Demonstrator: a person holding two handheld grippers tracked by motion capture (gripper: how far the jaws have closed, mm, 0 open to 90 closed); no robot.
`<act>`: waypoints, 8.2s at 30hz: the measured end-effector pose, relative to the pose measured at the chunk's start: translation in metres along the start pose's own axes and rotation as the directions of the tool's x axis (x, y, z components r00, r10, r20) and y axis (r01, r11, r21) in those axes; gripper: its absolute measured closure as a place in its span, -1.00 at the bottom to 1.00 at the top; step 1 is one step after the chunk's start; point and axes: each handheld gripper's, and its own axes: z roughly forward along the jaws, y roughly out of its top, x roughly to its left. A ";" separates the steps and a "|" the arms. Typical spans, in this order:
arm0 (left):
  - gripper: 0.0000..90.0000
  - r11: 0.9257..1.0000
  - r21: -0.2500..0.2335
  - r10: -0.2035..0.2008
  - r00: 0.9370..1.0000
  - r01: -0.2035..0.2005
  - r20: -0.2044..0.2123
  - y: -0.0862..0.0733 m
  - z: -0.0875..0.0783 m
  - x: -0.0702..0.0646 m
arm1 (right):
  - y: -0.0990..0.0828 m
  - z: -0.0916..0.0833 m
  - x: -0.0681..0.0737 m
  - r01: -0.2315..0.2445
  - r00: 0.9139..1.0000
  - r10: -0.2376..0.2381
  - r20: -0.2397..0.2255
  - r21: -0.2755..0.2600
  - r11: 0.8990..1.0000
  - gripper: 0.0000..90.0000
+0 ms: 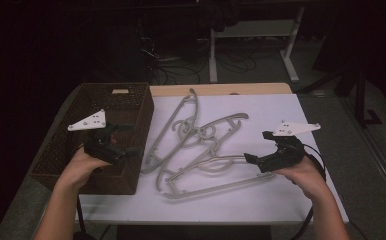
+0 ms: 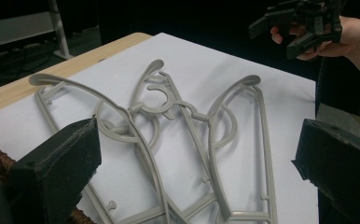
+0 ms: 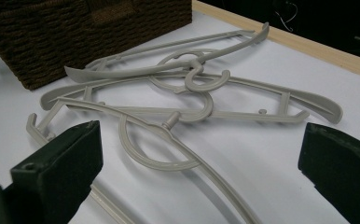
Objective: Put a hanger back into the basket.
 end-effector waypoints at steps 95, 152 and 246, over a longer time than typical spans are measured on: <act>0.46 0.883 0.423 -0.034 0.925 0.206 -0.378 -0.036 0.185 0.020 | -0.037 0.023 0.003 -0.017 1.000 0.015 0.015 0.116 0.993 -1.00; 0.44 0.885 0.464 0.035 0.989 0.036 -0.143 -0.011 0.220 -0.063 | -0.037 0.021 0.002 -0.021 1.000 0.020 0.012 0.108 0.994 -1.00; -0.39 0.951 0.289 -0.068 0.988 0.107 -0.141 -0.030 0.134 -0.058 | -0.002 0.130 -0.063 -0.495 0.829 0.391 0.400 0.198 0.846 0.16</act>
